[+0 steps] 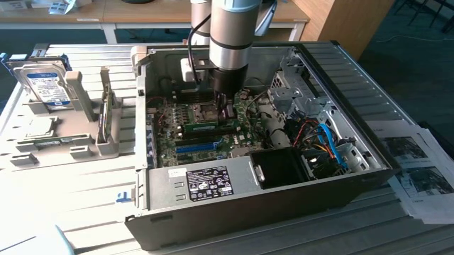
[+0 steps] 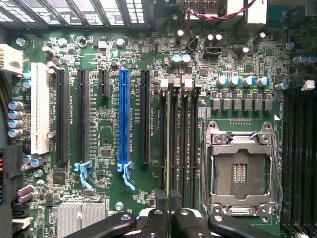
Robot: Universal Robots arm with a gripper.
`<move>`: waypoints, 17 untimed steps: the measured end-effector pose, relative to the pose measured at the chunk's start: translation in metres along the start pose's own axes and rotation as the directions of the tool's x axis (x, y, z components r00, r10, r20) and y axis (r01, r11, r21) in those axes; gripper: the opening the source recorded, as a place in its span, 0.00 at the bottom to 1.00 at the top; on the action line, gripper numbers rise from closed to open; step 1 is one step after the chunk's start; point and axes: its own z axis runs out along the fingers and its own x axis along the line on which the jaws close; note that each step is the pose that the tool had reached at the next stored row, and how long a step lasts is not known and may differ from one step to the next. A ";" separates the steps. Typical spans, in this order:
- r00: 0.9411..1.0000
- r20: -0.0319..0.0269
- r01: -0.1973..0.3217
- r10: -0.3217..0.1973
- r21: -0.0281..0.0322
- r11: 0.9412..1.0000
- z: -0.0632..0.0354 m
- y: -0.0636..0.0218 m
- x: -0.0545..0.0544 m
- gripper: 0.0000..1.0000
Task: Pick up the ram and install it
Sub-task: 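Insert the ram into the slot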
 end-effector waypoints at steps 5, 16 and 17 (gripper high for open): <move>1.000 -0.022 0.000 0.000 0.000 1.000 0.0000 0.0001 -0.004 0.12; 0.999 -0.052 0.001 -0.001 0.001 1.000 0.0000 0.0001 -0.010 0.12; 0.999 -0.052 0.001 -0.001 0.001 1.000 -0.0001 0.0002 -0.010 0.12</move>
